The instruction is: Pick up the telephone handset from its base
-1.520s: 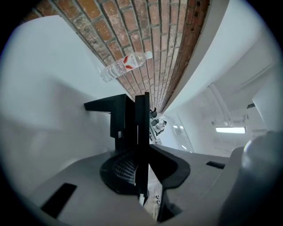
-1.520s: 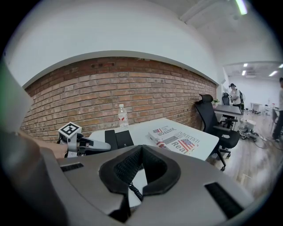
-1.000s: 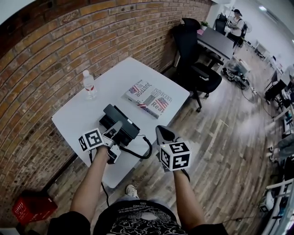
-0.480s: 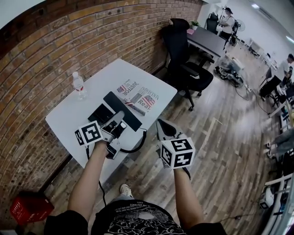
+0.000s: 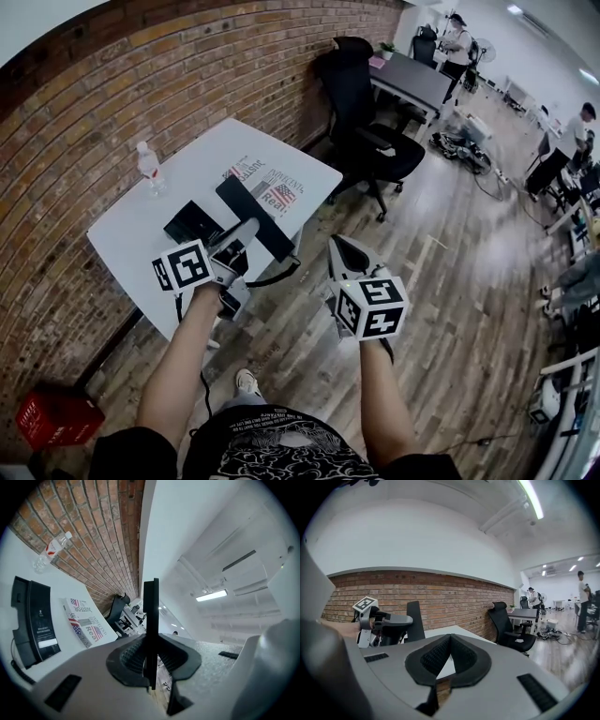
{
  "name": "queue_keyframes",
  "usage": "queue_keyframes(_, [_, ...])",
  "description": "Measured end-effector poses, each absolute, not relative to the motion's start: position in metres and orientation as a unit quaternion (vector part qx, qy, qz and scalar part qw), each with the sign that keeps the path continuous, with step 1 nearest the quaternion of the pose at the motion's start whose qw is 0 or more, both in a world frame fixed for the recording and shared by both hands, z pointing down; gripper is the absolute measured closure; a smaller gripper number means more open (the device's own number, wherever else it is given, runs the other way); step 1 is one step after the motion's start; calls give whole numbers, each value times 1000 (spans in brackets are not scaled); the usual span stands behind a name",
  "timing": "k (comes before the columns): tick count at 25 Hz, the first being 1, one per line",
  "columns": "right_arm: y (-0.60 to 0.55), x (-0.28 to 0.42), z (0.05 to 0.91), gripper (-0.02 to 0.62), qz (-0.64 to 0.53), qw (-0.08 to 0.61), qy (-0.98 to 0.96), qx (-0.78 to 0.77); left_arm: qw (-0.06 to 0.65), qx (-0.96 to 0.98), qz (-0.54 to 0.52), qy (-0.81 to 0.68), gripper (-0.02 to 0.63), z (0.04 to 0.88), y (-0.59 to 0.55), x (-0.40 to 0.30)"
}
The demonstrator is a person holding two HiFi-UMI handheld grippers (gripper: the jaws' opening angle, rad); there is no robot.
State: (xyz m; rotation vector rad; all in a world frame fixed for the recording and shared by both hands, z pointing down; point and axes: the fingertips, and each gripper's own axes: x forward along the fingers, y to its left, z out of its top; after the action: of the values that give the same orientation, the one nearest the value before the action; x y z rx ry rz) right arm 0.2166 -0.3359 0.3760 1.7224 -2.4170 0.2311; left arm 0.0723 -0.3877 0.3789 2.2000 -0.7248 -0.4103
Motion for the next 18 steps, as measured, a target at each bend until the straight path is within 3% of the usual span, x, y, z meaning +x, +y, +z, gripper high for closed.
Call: queue_keyframes(18, [-268,252,376,595,75,82,-805,582,356,873,-141,-301,531,375,-312,102])
